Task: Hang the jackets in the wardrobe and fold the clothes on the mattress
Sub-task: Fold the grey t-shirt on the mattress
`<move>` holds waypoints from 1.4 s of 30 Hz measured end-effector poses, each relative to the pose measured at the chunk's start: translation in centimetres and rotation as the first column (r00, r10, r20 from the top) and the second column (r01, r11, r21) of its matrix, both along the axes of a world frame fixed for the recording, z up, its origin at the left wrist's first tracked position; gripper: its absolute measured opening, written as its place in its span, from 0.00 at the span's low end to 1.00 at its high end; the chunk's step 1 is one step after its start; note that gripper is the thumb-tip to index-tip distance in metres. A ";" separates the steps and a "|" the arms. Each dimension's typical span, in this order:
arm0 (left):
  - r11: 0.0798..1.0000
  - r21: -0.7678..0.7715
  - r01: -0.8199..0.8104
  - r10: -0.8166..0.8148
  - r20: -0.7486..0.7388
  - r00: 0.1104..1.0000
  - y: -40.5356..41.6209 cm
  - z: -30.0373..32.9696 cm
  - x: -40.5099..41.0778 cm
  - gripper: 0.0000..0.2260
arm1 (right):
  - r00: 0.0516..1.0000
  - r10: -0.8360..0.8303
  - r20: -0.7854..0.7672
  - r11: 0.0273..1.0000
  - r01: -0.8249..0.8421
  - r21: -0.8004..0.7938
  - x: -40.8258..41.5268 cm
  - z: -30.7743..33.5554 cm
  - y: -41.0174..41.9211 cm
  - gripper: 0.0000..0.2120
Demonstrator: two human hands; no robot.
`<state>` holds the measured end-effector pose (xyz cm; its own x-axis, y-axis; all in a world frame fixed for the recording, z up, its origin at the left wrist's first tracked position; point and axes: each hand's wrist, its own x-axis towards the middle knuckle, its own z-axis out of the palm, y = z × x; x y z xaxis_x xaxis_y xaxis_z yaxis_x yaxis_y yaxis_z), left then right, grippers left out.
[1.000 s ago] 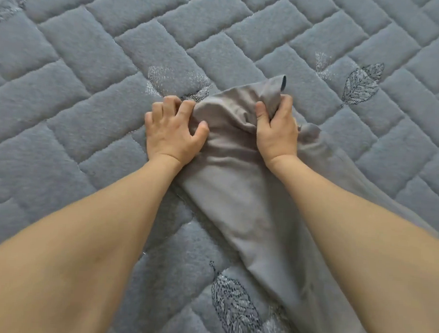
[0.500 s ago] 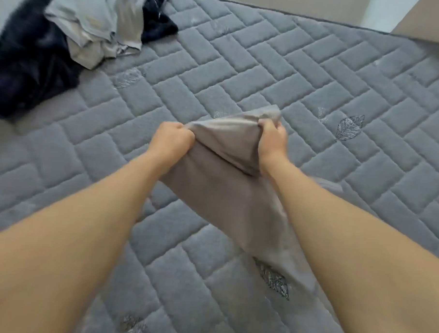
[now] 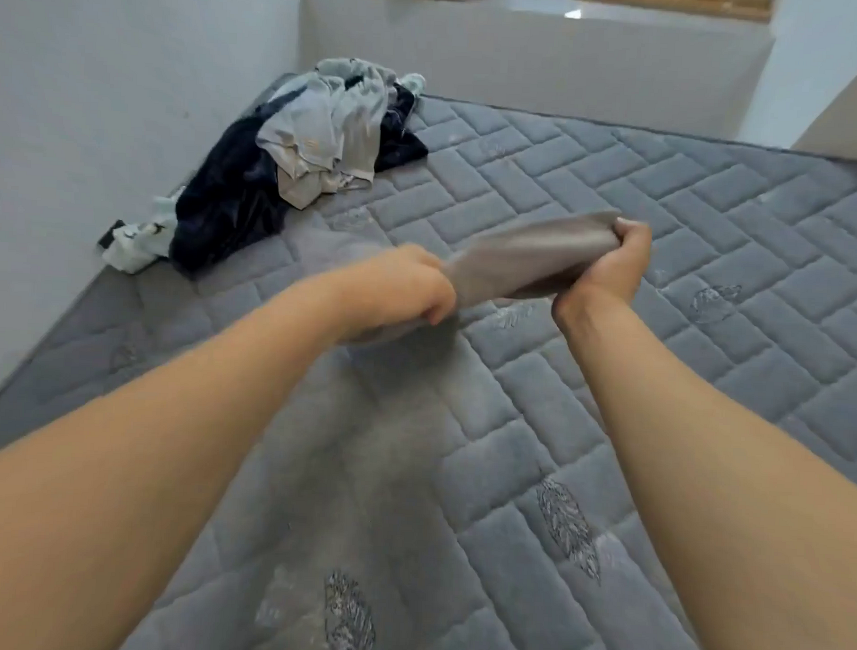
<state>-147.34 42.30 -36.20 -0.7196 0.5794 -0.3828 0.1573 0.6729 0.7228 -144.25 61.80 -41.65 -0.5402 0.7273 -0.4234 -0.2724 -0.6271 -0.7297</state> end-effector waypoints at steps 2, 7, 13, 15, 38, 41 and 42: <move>0.983 -0.131 0.131 -0.114 0.134 0.985 1.4 -4.6 4.1 0.05 | 0.994 -0.047 0.102 0.999 0.046 0.013 4.4 -4.1 1.2 0.10; 0.819 -0.312 0.481 -0.269 0.532 0.803 2.8 -19.8 16.4 0.06 | 0.838 -0.024 0.545 0.998 -0.013 0.064 19.2 -17.9 2.3 0.10; 0.593 -0.368 0.716 -0.343 0.689 0.638 2.5 -27.3 23.9 0.12 | 0.577 0.050 0.815 0.928 -0.329 0.175 28.7 -25.5 1.4 0.14; 0.578 -0.440 0.687 -0.400 0.580 0.709 2.2 -27.4 22.4 0.18 | 0.547 0.057 0.836 0.874 -0.432 0.223 27.4 -25.5 1.2 0.16; 0.838 -0.381 -0.390 0.046 -0.662 0.748 2.4 -42.8 -6.4 0.11 | 0.237 -0.649 0.723 0.303 -0.791 0.531 -4.3 -38.1 4.0 0.19; 0.838 -0.432 -0.333 0.022 -0.583 0.812 1.9 -41.9 -6.0 0.14 | 0.207 -0.646 0.735 0.313 -0.806 0.502 -3.7 -37.4 3.3 0.16; 0.841 -0.428 -0.330 0.028 -0.576 0.817 2.0 -41.8 -5.9 0.15 | 0.200 -0.637 0.745 0.313 -0.816 0.486 -3.6 -37.1 3.3 0.15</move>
